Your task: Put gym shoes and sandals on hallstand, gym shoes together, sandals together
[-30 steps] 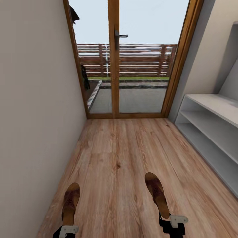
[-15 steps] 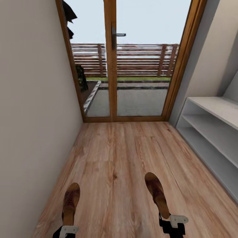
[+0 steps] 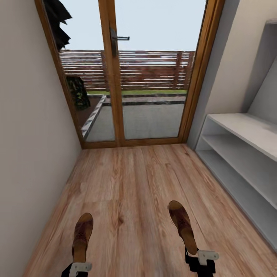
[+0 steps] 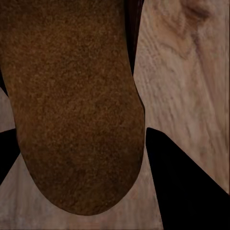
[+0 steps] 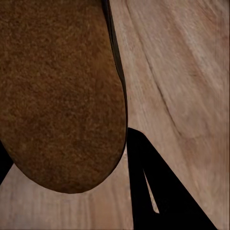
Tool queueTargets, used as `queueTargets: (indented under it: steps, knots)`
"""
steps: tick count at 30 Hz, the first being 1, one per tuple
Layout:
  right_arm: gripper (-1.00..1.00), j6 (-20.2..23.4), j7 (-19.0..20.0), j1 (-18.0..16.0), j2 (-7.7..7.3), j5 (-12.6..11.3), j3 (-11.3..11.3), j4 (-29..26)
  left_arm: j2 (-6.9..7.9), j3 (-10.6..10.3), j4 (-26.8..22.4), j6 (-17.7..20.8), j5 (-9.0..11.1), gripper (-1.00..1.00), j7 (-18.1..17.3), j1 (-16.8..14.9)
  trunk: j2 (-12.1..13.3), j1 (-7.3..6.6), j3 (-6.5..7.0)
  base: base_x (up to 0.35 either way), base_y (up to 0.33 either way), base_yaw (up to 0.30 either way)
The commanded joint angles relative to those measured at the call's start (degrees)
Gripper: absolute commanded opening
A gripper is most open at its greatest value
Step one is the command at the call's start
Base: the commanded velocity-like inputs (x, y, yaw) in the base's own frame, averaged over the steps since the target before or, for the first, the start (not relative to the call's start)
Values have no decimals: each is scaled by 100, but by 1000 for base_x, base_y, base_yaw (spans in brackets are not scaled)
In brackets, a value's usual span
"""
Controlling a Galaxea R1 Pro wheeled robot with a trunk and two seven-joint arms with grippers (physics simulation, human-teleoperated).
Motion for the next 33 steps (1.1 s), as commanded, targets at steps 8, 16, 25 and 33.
queueTargets:
  steps: [8,16,25,33]
  knots:
    - [-100,-15,-18,-5,2,42,-32,9,-1,48,2,-20,-64,-100,7,-3,-2,2,-4,330,-82,-282]
    - [-100,-15,-12,-7,2,42,-32,8,-1,48,2,-21,-57,-100,7,-3,-2,2,-4,337,22,-284]
    - [-100,-13,-11,-5,2,51,-32,15,-1,48,2,-20,-53,-100,7,-3,-2,2,-4,298,201,-284]
    - [-100,-7,-11,-5,2,51,-32,15,-1,55,2,-20,-53,-100,7,-3,-2,2,-4,280,240,-284]
